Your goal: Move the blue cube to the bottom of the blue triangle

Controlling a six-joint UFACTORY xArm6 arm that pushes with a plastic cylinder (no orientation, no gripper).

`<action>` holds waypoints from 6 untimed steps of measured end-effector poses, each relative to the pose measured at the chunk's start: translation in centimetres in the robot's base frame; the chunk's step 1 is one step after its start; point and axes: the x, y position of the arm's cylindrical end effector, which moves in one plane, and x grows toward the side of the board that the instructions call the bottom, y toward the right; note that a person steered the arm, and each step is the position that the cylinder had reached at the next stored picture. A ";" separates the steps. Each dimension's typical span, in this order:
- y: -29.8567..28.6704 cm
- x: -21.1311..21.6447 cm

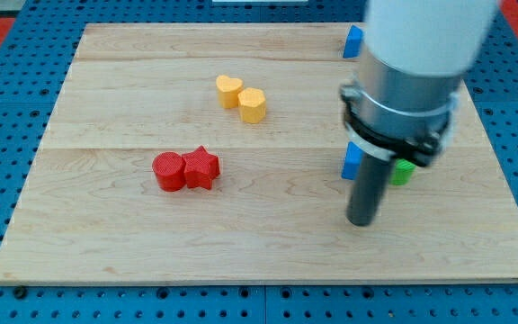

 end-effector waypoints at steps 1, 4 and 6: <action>0.1 -4.6; -5.3 -17.7; -2.7 -17.3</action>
